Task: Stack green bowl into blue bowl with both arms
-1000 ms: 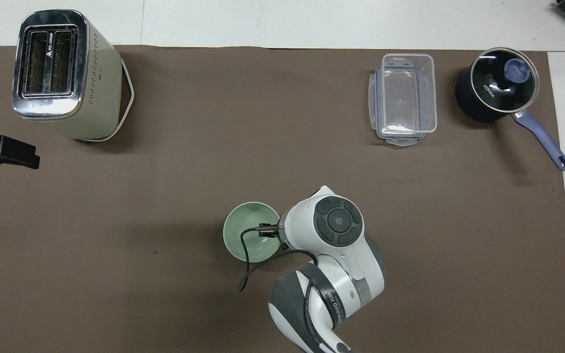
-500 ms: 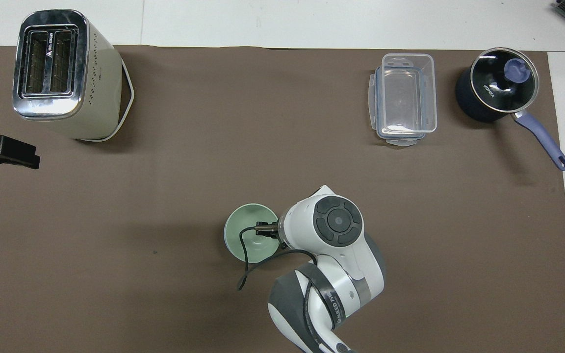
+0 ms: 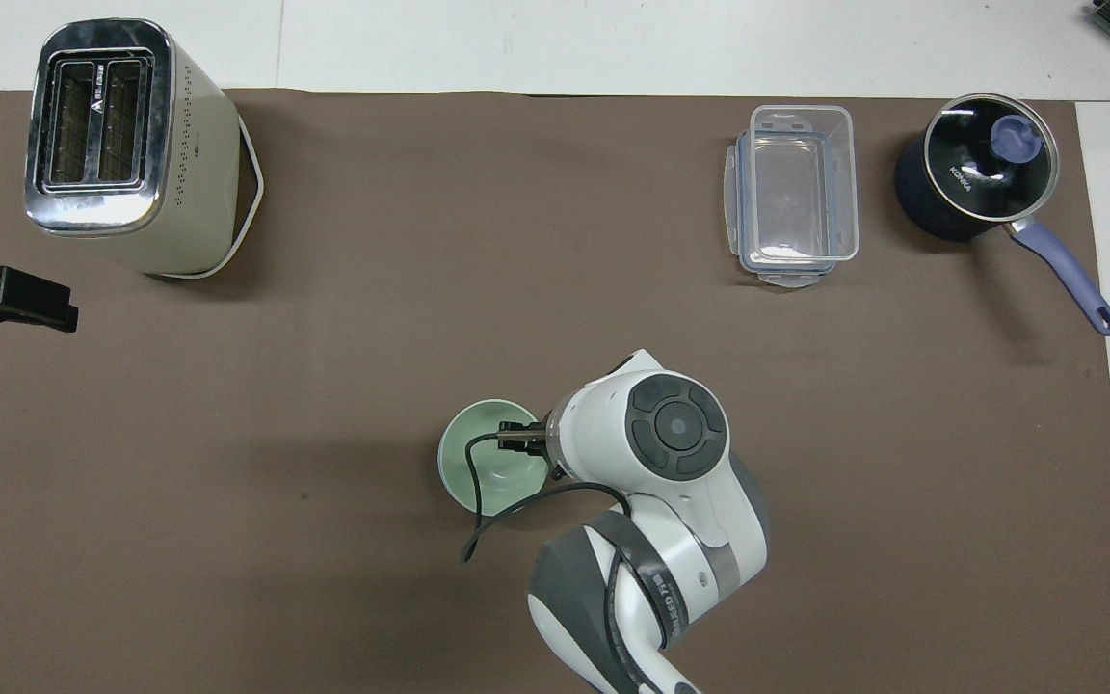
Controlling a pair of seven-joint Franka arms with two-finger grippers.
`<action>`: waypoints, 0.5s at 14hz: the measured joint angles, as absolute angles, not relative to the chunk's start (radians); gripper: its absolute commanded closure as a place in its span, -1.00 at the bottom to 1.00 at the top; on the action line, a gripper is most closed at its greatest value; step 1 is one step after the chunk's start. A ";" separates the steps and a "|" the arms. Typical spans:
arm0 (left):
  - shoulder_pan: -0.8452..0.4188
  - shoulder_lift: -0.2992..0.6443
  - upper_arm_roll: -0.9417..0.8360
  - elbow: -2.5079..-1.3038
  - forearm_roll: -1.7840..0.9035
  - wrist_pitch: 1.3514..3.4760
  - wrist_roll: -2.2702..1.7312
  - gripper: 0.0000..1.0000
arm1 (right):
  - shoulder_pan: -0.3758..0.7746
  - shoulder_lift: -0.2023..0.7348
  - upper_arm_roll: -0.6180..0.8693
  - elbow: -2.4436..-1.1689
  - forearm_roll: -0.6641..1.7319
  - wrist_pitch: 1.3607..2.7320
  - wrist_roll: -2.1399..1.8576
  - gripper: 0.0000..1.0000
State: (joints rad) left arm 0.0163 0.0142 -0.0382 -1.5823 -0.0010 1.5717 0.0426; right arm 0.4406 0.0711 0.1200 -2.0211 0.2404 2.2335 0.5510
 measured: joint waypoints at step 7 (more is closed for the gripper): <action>0.016 0.014 -0.038 -1.582 -0.001 1.572 0.043 -1.00 | 0.166 -0.128 0.110 -1.929 0.143 1.941 0.381 -1.00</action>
State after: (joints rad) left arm 0.0163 0.0142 -0.0382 -1.5823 -0.0010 1.5717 0.0426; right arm 0.1661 -0.1285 0.1096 -1.9288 0.1432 1.9415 0.3811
